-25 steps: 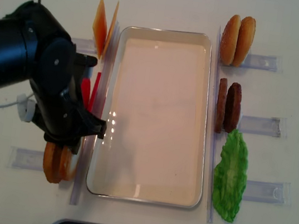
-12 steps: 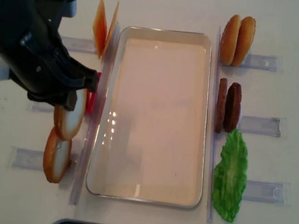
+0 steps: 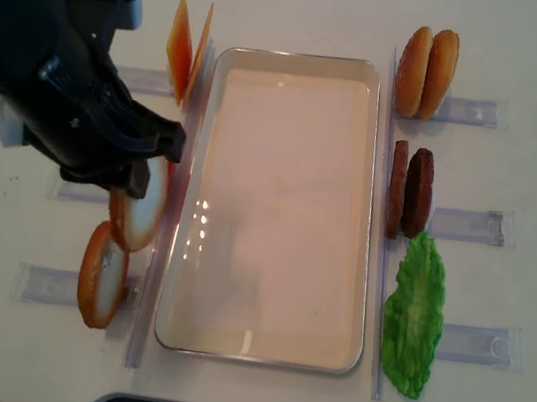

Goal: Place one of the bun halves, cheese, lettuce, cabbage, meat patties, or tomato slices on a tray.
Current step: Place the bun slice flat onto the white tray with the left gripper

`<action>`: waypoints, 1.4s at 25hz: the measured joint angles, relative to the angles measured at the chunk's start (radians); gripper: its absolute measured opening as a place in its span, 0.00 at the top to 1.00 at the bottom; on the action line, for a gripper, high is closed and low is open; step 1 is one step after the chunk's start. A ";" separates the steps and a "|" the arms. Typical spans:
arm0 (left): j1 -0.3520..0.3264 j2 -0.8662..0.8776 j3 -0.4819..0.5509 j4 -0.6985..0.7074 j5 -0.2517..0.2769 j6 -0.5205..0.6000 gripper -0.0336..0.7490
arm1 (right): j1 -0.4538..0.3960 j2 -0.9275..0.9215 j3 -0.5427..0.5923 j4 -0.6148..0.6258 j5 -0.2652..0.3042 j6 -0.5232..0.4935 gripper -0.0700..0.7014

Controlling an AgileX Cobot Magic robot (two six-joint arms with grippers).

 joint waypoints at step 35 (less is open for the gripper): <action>0.147 0.016 0.461 -1.740 -0.566 1.419 0.80 | 0.000 0.000 0.000 0.000 0.000 0.000 0.52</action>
